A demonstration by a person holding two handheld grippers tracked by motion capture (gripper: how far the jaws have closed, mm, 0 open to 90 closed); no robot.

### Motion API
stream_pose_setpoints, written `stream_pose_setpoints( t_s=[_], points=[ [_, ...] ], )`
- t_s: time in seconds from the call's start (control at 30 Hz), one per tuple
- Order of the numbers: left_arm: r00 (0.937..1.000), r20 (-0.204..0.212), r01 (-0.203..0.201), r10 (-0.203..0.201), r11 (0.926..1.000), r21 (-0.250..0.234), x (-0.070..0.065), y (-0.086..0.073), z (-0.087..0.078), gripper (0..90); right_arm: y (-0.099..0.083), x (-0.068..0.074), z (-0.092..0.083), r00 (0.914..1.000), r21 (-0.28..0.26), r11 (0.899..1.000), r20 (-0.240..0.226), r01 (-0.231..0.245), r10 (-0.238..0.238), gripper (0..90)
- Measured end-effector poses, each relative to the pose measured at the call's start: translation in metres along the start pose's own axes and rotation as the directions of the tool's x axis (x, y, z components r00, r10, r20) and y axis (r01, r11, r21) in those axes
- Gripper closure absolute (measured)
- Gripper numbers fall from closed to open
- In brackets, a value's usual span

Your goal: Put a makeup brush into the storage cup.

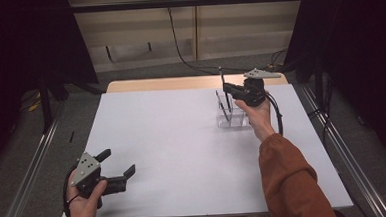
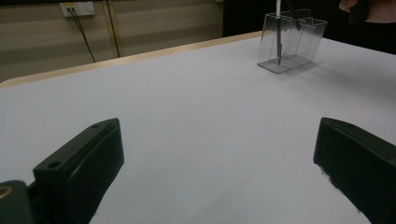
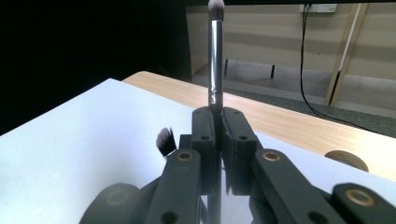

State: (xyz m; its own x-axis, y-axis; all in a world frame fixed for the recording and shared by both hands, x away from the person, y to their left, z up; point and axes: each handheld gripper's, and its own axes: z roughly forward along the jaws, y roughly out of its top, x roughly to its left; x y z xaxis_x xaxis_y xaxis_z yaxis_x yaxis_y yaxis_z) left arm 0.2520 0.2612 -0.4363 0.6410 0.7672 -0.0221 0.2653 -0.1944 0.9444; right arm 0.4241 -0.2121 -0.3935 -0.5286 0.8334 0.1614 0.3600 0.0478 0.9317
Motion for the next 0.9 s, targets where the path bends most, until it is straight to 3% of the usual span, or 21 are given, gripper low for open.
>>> stream_pose_setpoints(
  t_s=[0.9],
  points=[
    [1.0,-0.002,0.0,0.0,1.0,0.002,0.0,0.0,0.0,1.7,-0.025,-0.007,0.002,0.9987,0.036,0.998,0.016,-0.049,0.048,84.1]
  ],
)
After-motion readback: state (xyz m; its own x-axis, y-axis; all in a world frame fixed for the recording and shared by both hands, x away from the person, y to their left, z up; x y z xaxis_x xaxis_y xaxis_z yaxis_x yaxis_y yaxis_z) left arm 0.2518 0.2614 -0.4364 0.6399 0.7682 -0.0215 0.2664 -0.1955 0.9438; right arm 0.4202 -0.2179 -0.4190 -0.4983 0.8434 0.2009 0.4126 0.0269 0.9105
